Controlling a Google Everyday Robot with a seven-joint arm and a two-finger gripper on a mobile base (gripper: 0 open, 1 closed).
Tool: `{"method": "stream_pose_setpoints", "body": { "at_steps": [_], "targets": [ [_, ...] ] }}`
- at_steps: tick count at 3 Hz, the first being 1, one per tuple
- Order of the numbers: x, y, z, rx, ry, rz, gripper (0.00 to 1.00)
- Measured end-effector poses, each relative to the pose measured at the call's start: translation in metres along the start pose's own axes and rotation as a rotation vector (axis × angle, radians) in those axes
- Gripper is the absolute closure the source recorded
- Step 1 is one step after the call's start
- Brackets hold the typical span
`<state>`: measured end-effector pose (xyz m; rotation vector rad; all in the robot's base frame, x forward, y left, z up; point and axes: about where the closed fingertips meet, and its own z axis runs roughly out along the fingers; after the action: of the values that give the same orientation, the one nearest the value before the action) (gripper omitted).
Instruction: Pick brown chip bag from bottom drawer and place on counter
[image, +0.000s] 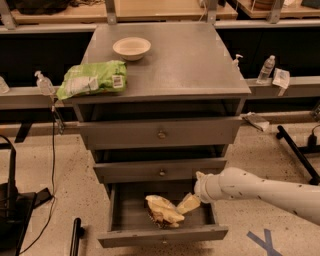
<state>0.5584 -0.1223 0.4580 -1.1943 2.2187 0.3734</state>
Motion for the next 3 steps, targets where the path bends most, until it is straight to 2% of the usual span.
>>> {"method": "stream_pose_setpoints", "body": {
  "at_steps": [1,2,3],
  "targets": [
    [0.006,0.007,0.054,-0.048,-0.067,-0.019,0.00],
    [0.015,0.010,0.086,-0.030,-0.024,-0.023,0.00],
    [0.020,0.004,0.092,-0.015,-0.002,-0.020,0.00]
  ]
}}
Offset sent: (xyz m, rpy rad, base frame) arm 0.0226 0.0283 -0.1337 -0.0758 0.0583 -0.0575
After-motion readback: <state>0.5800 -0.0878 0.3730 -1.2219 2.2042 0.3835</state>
